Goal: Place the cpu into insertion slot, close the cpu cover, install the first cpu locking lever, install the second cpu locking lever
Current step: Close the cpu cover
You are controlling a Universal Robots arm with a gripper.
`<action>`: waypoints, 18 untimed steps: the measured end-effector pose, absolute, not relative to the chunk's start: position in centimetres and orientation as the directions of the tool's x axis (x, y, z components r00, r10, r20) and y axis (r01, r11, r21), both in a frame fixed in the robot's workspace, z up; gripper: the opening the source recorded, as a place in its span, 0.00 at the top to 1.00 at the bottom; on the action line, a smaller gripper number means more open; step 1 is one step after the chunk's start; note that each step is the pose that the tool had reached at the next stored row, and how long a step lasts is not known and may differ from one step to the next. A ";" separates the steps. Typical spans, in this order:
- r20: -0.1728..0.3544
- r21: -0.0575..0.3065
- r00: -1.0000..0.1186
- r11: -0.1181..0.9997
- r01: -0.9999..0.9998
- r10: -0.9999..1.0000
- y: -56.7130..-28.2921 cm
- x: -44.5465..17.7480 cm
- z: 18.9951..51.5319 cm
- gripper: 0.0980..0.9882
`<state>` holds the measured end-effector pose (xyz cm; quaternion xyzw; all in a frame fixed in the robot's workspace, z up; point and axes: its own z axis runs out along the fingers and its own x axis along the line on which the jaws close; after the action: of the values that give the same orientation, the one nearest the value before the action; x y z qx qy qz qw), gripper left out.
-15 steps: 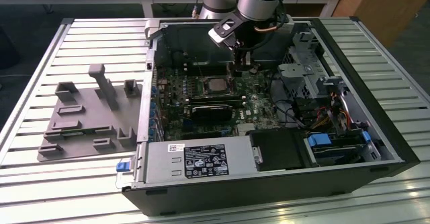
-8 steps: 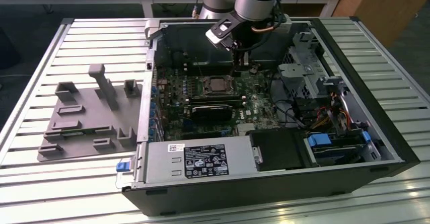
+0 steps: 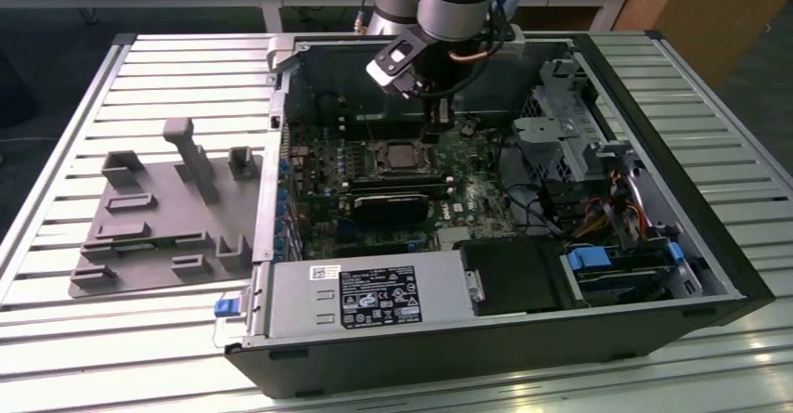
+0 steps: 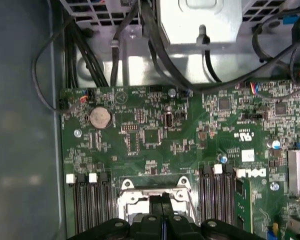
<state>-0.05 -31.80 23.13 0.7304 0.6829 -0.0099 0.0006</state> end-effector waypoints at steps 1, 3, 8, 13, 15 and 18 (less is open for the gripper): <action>-0.015 -0.013 0.067 -0.067 0.998 0.998 -31.8 -0.2 23.1 1.00; -0.015 -0.013 0.067 -0.067 0.998 0.998 -31.8 -0.4 23.0 1.00; -0.015 -0.013 0.067 -0.067 0.998 0.998 -31.8 -1.5 22.6 1.00; -0.016 -0.013 0.067 -0.067 0.998 0.998 -31.8 -2.6 22.3 1.00; -0.016 -0.013 0.067 -0.067 0.998 0.998 -31.8 -3.1 22.2 1.00; -0.016 -0.013 0.067 -0.067 0.998 0.998 -31.8 -3.5 22.1 1.00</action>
<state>-3.47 -31.77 22.12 0.7304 0.6829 -0.0100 0.0007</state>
